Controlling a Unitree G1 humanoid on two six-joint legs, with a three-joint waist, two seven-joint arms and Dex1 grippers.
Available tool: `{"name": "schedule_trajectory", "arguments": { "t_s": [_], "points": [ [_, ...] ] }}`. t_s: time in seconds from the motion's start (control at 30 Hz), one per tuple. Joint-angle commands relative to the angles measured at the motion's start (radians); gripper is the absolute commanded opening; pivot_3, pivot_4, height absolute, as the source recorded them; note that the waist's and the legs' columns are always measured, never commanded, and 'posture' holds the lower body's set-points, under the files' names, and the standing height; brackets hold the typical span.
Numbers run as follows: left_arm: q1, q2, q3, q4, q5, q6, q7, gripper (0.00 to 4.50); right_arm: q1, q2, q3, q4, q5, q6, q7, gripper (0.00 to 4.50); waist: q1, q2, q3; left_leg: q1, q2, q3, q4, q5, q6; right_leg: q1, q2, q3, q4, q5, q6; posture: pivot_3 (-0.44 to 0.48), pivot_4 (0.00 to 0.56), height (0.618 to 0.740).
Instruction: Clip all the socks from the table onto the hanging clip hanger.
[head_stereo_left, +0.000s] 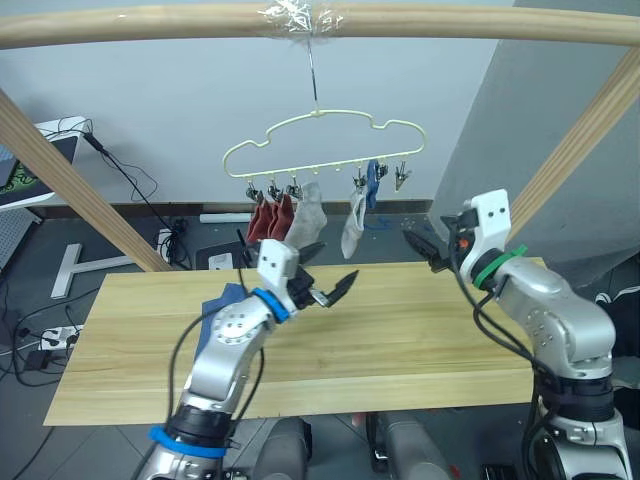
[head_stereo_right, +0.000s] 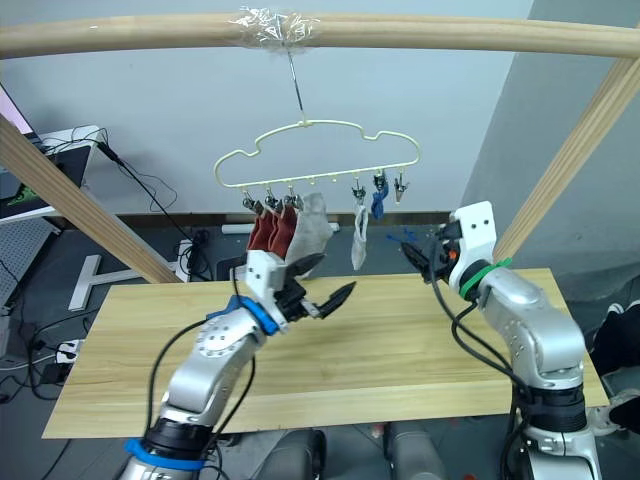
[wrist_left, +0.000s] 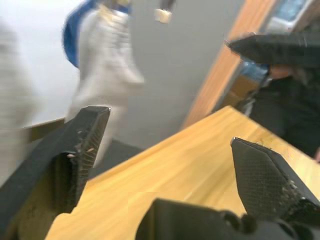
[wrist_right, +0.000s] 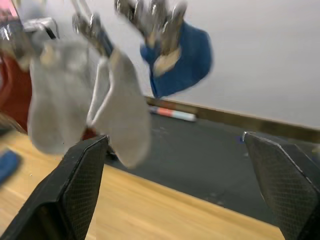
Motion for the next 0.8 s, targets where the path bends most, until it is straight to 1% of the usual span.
{"name": "schedule_trajectory", "arguments": {
  "t_s": [0.03, 0.1, 0.2, 0.3, 0.37, 0.43, 0.53, 0.6, 0.8],
  "points": [
    [0.015, 0.027, 0.016, -0.083, -0.002, -0.015, -0.006, 4.5, -0.01, 0.034, 0.046, -0.013, -0.089, -0.173, -0.031, 3.89, 0.002, -0.001, 0.001, 0.0, 0.0, 0.0, 0.001, 0.0, 0.0, 0.0, 0.0, 0.0, 0.0, 0.0, 0.0, 0.001, 0.232, 0.74],
    [0.025, 0.046, 0.029, -0.098, 0.006, -0.017, -0.002, 4.5, -0.012, 0.062, 0.063, 0.006, -0.123, -0.214, -0.057, 3.23, 0.003, -0.001, 0.001, 0.0, 0.0, 0.0, 0.001, 0.0, 0.0, 0.001, 0.0, 0.001, -0.001, 0.0, 0.001, 0.008, 0.234, 0.74],
    [0.024, 0.059, 0.042, -0.12, -0.002, -0.014, 0.007, 4.5, -0.026, 0.101, 0.063, 0.031, -0.15, -0.248, -0.092, 3.23, 0.007, -0.001, 0.001, 0.001, 0.0, 0.0, 0.001, 0.0, 0.0, 0.001, -0.001, 0.0, 0.0, 0.0, 0.0, 0.015, 0.232, 0.74],
    [0.012, 0.053, 0.056, -0.131, -0.011, -0.014, 0.019, 4.5, -0.032, 0.123, 0.067, 0.053, -0.167, -0.276, -0.1, 3.23, 0.009, -0.001, 0.001, 0.001, 0.0, 0.0, 0.001, 0.0, 0.0, 0.001, -0.003, 0.0, 0.0, 0.0, 0.0, 0.015, 0.232, 0.74],
    [0.005, 0.057, 0.065, -0.134, -0.012, -0.018, 0.019, 4.5, -0.033, 0.137, 0.083, 0.068, -0.186, -0.295, -0.105, 3.23, 0.01, -0.001, 0.001, 0.001, 0.0, 0.0, 0.001, 0.0, 0.0, 0.001, -0.004, 0.0, 0.0, 0.0, 0.0, 0.043, 0.229, 0.74],
    [-0.006, 0.058, 0.064, -0.149, -0.019, -0.012, 0.017, 4.5, -0.044, 0.157, 0.086, 0.094, -0.197, -0.319, -0.113, 3.23, 0.011, -0.001, 0.001, 0.001, 0.0, -0.001, 0.001, 0.0, 0.0, 0.001, -0.004, 0.0, 0.0, 0.0, 0.0, 0.043, 0.229, 0.74],
    [-0.009, 0.067, 0.055, -0.168, -0.017, -0.01, 0.011, 4.5, -0.061, 0.174, 0.077, 0.132, -0.204, -0.342, -0.119, 2.58, 0.011, -0.001, 0.001, 0.001, 0.0, -0.001, 0.0, 0.0, 0.0, 0.001, -0.004, 0.0, 0.0, 0.0, 0.0, 0.049, 0.229, 0.74],
    [-0.01, 0.068, 0.058, -0.174, -0.017, -0.007, 0.015, 4.5, -0.068, 0.179, 0.079, 0.148, -0.216, -0.355, -0.119, 1.92, 0.011, -0.001, 0.001, 0.001, 0.0, -0.001, 0.0, 0.0, 0.0, 0.001, -0.004, 0.0, 0.0, 0.001, 0.0, 0.049, 0.229, 0.74],
    [-0.018, 0.077, 0.061, -0.185, -0.023, -0.002, 0.015, 4.5, -0.097, 0.197, 0.08, 0.195, -0.237, -0.386, -0.131, 1.92, 0.011, -0.001, 0.001, 0.001, 0.0, -0.001, 0.0, 0.0, 0.0, 0.001, -0.004, 0.0, 0.0, 0.001, -0.001, 0.059, 0.223, 0.74]
  ]
}}
